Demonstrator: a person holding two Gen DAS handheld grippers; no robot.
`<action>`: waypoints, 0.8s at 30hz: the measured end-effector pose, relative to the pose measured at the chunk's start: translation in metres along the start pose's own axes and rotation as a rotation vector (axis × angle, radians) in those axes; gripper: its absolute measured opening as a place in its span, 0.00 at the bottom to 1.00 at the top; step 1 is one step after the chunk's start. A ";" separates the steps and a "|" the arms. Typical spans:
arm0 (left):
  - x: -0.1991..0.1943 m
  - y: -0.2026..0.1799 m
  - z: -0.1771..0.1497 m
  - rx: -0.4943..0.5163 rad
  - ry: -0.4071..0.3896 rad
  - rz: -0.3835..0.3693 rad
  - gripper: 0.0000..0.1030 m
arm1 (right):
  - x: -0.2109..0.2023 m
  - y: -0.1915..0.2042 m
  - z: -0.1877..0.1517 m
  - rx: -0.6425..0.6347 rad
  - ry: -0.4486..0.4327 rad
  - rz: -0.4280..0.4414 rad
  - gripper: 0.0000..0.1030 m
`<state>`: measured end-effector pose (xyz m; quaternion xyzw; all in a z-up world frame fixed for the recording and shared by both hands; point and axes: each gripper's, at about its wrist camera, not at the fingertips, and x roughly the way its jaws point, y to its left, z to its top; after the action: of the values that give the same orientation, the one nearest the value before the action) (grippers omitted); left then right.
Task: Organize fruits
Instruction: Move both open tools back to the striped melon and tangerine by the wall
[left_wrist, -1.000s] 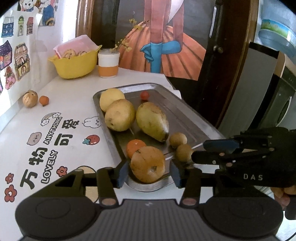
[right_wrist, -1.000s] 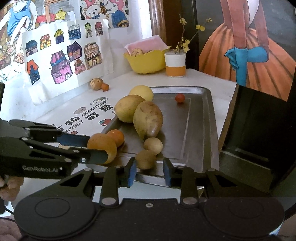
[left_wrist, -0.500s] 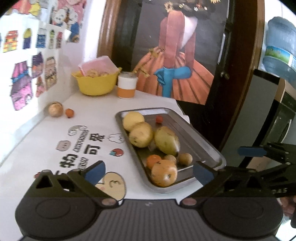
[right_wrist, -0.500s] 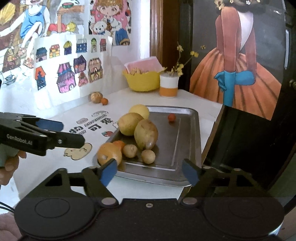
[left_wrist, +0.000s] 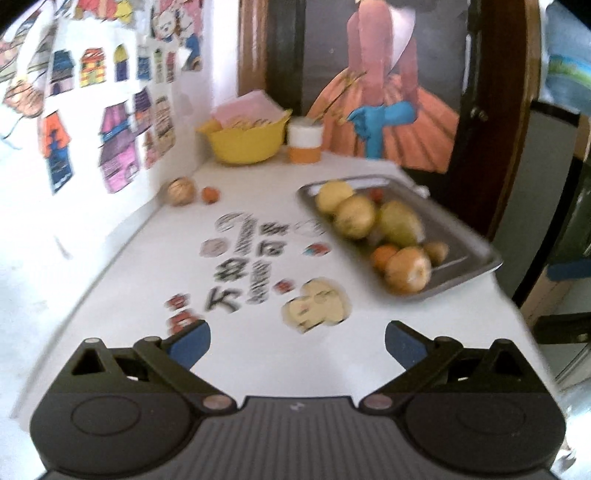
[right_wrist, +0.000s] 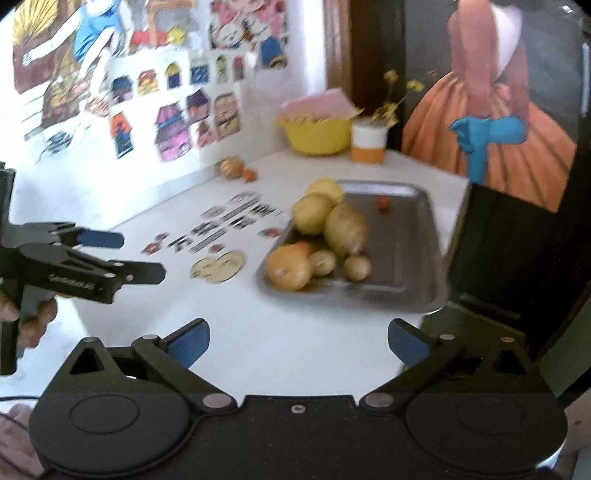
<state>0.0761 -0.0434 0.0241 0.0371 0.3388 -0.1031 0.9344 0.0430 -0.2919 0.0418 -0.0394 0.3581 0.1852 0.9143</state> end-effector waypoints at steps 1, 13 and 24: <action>0.000 0.006 -0.002 0.004 0.012 0.019 1.00 | 0.002 0.006 0.002 -0.005 0.008 0.013 0.99; 0.005 0.075 0.009 0.021 0.067 0.173 1.00 | 0.073 0.069 0.043 -0.082 0.037 0.169 0.99; 0.042 0.101 0.084 -0.109 -0.043 0.234 1.00 | 0.134 0.039 0.122 -0.045 -0.011 0.192 0.99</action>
<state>0.1816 0.0370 0.0615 0.0234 0.3171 0.0241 0.9478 0.1971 -0.1888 0.0447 -0.0244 0.3509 0.2802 0.8932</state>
